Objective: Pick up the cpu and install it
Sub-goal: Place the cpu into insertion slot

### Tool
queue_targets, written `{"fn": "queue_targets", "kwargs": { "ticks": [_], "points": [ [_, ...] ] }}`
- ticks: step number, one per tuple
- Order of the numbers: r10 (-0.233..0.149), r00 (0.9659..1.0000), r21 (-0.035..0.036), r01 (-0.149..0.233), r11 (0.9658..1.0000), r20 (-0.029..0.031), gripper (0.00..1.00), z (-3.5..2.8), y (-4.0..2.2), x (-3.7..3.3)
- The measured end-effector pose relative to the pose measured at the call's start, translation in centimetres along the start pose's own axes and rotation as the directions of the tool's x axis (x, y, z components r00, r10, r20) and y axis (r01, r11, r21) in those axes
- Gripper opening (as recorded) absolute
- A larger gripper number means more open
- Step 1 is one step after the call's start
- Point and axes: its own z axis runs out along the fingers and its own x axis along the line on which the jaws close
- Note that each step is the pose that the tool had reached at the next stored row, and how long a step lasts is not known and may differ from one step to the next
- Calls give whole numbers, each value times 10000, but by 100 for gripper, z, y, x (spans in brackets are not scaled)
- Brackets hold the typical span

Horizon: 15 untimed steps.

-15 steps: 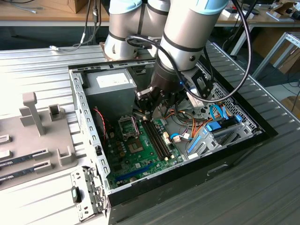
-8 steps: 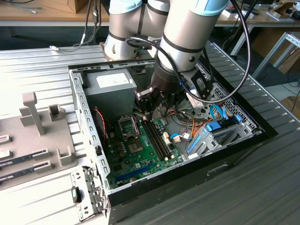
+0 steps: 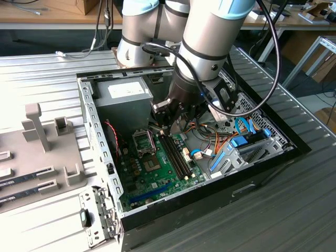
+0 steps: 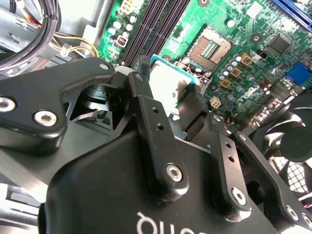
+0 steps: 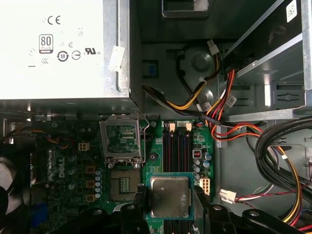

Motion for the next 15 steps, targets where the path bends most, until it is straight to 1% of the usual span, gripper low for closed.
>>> {"fn": "queue_targets", "kwargs": {
  "ticks": [15],
  "points": [
    [0,10000,1,0,10000,0,47,29,-1,1]
  ]
}}
